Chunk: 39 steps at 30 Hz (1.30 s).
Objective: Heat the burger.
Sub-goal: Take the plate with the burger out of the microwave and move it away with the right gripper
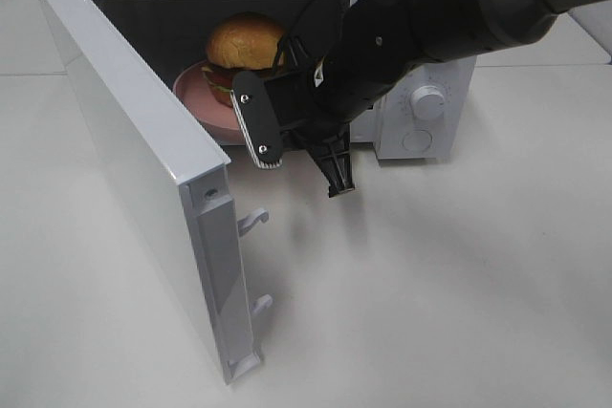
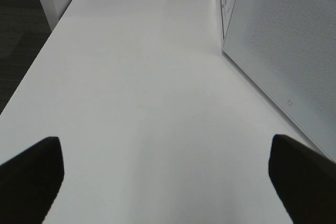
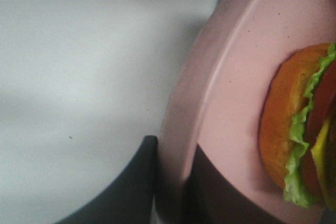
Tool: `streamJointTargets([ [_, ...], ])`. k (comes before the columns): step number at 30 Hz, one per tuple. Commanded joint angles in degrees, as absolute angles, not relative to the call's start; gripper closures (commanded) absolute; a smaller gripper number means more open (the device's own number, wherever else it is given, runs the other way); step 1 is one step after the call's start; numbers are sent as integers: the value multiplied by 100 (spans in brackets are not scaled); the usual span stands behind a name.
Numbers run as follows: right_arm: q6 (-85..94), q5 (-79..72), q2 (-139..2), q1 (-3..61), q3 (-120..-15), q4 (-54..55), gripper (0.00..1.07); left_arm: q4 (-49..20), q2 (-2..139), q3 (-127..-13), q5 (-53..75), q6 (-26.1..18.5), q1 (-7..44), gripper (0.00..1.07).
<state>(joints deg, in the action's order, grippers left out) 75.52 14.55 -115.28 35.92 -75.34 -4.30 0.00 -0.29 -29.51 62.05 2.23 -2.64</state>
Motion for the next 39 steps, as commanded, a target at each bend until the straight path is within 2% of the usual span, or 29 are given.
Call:
streamJointTargets([
  [1,7592,997,-11190,3512,-7202,-510,107,0,-103,-2951,6113,223,-275,9],
  [19,8274,40,-10348,3312,-6039,-178,107,0,-103,-2951,6113,229,-275,9],
  [30,8801,40,-9803,3312,-5512,309,107,0,-103,-2951,6113,229,-275,9],
  [39,8812,29,-9328,3323,-5042,281,106,0,-103,-2951,6113,229,-275,9],
])
